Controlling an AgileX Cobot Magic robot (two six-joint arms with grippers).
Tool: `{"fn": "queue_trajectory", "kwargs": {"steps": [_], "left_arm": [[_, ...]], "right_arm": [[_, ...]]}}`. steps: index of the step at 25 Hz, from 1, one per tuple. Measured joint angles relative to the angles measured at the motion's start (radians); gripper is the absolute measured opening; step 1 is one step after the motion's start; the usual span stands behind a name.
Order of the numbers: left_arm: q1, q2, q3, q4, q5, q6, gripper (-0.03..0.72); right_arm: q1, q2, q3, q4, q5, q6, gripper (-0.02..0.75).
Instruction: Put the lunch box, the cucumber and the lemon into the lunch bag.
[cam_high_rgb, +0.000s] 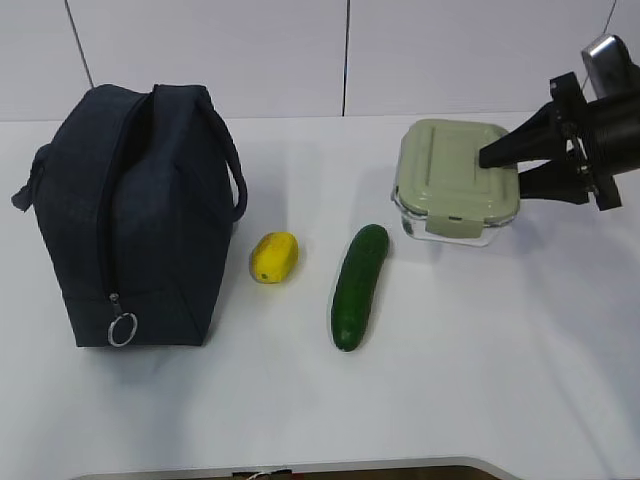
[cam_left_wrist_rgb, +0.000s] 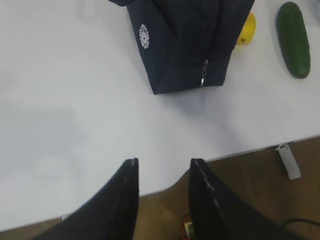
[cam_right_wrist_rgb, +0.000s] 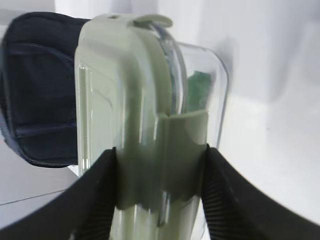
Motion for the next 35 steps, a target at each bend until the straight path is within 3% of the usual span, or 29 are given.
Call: {"fn": "queue_trajectory", "kwargs": {"steps": [8,12,19,35], "left_arm": [[0.000,0.211,-0.060,-0.081,-0.093,0.002,0.242],[0.000,0.304,-0.062,-0.094,-0.139,0.013,0.244],[0.000,0.448,-0.082,-0.242,-0.190,0.118,0.309],[0.000,0.898,-0.476,-0.257,-0.182,0.178,0.316]], "right_arm": [[0.019,-0.044,0.002,0.072,0.004,0.004,0.374],[0.079,-0.045,0.002,0.079,0.002,0.006,0.374],[0.189,-0.045,0.000,0.194,0.004,0.008,0.374],[0.269,-0.045,-0.125,0.205,0.008,0.006,0.374]]}}
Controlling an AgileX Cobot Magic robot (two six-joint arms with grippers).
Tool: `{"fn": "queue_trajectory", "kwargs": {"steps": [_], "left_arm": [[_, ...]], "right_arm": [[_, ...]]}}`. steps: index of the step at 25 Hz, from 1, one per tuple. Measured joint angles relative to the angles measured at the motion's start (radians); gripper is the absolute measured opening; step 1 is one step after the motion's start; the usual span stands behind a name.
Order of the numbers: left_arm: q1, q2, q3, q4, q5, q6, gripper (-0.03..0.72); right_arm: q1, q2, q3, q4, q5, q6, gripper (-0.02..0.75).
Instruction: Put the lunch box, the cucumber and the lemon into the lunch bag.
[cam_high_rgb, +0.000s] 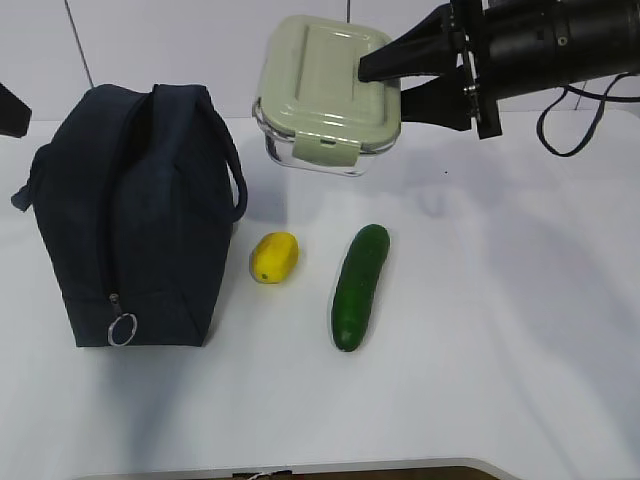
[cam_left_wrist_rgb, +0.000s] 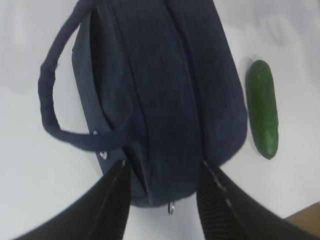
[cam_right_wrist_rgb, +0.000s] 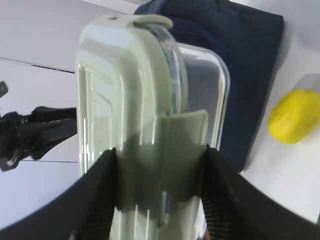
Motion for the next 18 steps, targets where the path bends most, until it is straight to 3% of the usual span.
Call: {"fn": "queue_trajectory", "kwargs": {"steps": [12,18], "left_arm": [[0.000,0.255,-0.158,-0.036,0.021,0.036,0.309],[0.000,0.356,-0.220,-0.038,0.051,0.042,0.306]], "right_arm": [[0.065,0.017,-0.036,0.039,0.004,0.000,0.374],[0.143,0.089,-0.098,0.073,0.004,0.000,0.374]]}}
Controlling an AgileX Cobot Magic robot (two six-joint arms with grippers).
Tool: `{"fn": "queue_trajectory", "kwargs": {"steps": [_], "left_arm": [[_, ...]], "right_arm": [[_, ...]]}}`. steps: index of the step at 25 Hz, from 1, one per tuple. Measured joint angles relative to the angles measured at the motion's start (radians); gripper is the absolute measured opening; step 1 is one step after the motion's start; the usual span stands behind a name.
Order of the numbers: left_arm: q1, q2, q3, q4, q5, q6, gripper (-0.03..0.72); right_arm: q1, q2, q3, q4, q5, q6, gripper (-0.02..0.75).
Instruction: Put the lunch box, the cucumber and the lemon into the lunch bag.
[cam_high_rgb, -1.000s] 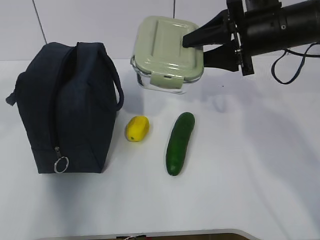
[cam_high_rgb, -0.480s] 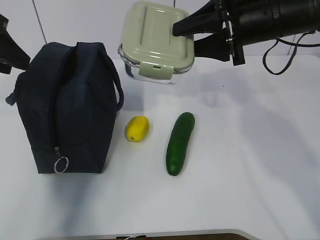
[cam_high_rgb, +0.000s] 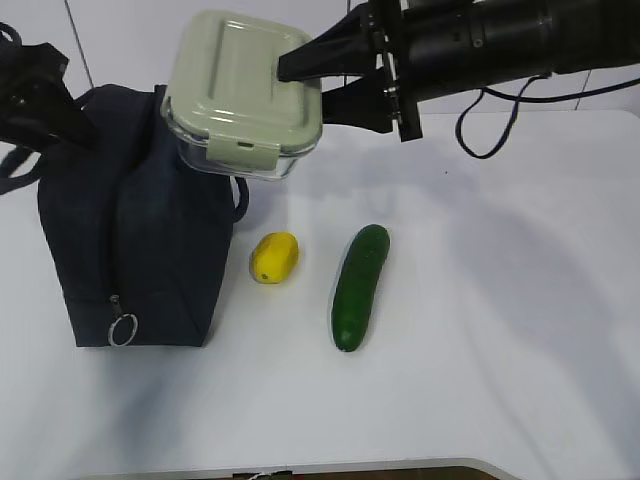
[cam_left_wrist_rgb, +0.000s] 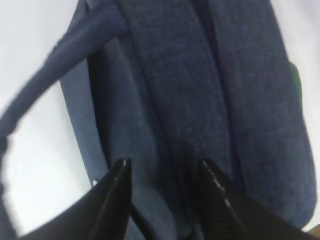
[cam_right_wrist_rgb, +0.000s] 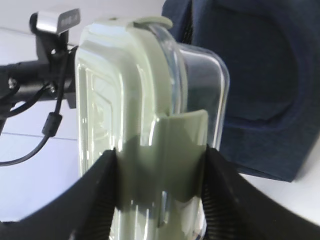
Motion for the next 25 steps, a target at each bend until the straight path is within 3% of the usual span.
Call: {"fn": "queue_trajectory", "kwargs": {"steps": [3,6,8,14,18,25], "left_arm": [[0.000,0.027,-0.003,-0.002,0.014,0.000,0.246],[0.000,0.036,-0.007,-0.006,0.038,0.005,0.083],[0.000,0.036,-0.021,-0.013,0.070,0.023,0.012],[0.000,0.037,-0.095,-0.163,0.187,0.081,-0.009],[0.000,0.037,-0.153,-0.256,0.245,0.089,-0.010],[0.000,-0.003,-0.183,-0.308,0.264,0.089,-0.010]], "right_arm": [[0.032,0.039,-0.051,0.004,0.000,0.000,0.374],[0.048,0.072,-0.086,0.006,0.000,0.000,0.374],[0.050,0.083,-0.097,0.018,0.000,0.000,0.374],[0.052,0.096,-0.101,0.087,0.000,0.002,0.374],[0.052,0.099,-0.102,0.074,-0.003,0.002,0.374],[0.052,0.135,-0.102,0.016,-0.028,0.002,0.374]]}}
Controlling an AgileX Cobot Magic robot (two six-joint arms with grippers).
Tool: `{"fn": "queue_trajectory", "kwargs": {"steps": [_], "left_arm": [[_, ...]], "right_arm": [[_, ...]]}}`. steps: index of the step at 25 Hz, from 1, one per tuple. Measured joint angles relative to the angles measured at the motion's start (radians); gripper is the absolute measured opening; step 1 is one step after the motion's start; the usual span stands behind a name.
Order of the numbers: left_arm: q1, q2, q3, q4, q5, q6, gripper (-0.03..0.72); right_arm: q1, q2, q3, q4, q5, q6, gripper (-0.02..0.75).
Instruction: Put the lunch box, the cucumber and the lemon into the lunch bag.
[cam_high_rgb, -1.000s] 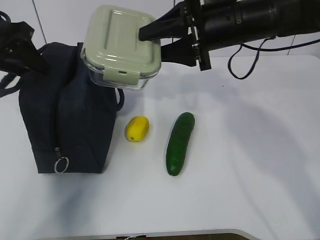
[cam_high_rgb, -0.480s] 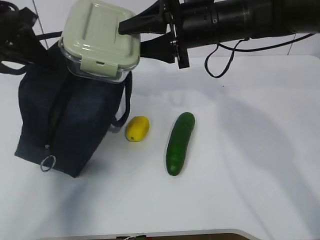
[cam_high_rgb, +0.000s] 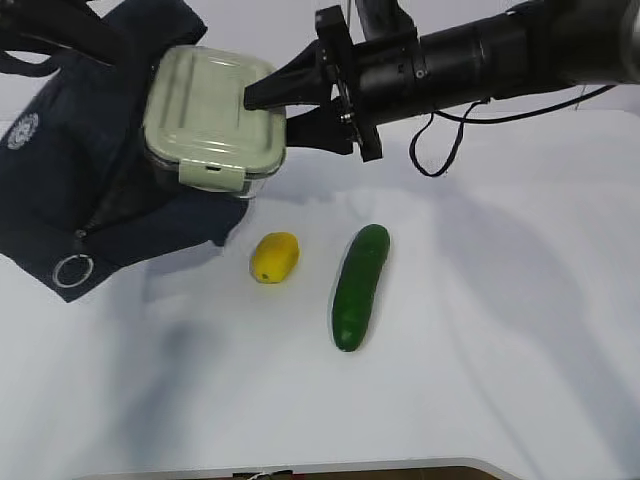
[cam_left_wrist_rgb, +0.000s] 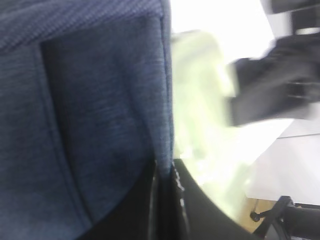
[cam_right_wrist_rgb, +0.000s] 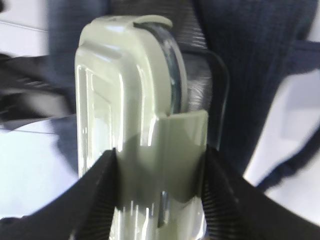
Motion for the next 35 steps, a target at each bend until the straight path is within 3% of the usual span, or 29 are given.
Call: {"fn": "queue_trajectory", "kwargs": {"steps": [7,15,27,35], "left_arm": [[-0.003,-0.014,0.000,-0.018,0.009,0.000,-0.012],[-0.017,-0.014,0.000,-0.019,0.011,0.000,-0.012],[-0.019,-0.014,0.000,0.139,-0.026,-0.031,-0.012],[-0.019,0.014,0.000,0.238,-0.026,-0.078,-0.012]], "right_arm": [[0.007,0.033,0.000,0.012,-0.065,0.000,0.374],[0.089,0.089,-0.039,0.089,-0.081,-0.026,0.374],[0.177,0.209,-0.178,0.131,-0.153,-0.037,0.374],[0.189,0.284,-0.211,0.166,-0.188,-0.040,0.374]]}}
